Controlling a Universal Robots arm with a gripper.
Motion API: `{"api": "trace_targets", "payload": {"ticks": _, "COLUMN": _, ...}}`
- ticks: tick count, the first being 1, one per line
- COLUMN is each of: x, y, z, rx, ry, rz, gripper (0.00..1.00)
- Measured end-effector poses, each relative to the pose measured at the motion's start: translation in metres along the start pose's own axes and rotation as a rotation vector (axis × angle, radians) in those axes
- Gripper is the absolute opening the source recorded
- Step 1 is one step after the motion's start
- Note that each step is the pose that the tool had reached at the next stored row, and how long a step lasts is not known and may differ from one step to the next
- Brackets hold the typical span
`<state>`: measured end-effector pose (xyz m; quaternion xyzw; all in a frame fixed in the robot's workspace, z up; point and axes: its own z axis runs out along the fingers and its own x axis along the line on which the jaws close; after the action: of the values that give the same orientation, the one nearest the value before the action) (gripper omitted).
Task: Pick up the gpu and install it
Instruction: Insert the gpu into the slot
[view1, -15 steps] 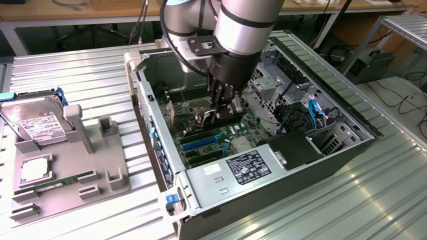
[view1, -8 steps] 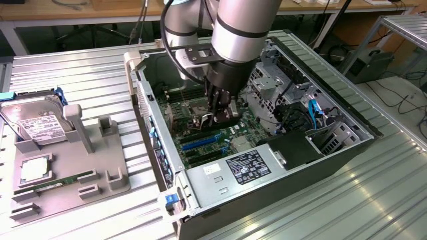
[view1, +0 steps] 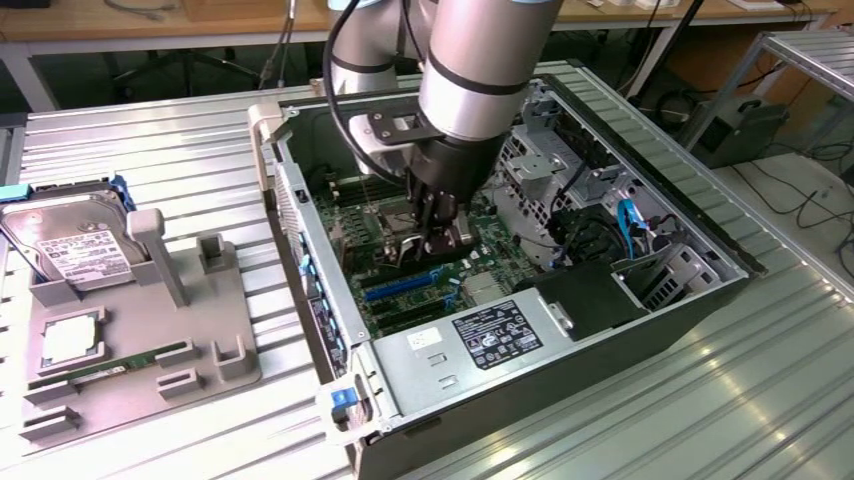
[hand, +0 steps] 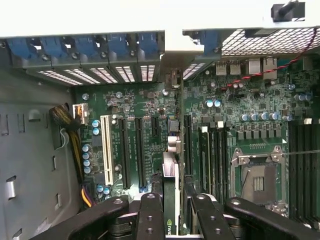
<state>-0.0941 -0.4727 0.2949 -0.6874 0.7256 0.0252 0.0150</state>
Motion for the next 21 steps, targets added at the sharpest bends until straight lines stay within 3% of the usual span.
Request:
{"api": "trace_targets", "payload": {"ticks": 11, "x": -0.004, "y": 0.0030, "z": 0.0173, "rx": -0.0014, "ry": 0.0013, "rz": -0.024, "gripper": 0.26}}
{"api": "trace_targets", "payload": {"ticks": 14, "x": -0.005, "y": 0.0030, "z": 0.0186, "rx": -0.0017, "ry": 0.0059, "rz": -0.031, "gripper": 0.26}}
{"api": "trace_targets", "payload": {"ticks": 18, "x": -0.005, "y": 0.0030, "z": 0.0213, "rx": -0.0036, "ry": 0.0189, "rz": -0.033, "gripper": 0.26}}
{"api": "trace_targets", "payload": {"ticks": 21, "x": -0.006, "y": 0.0031, "z": 0.0234, "rx": -0.0042, "ry": 0.0192, "rz": -0.033, "gripper": 0.26}}
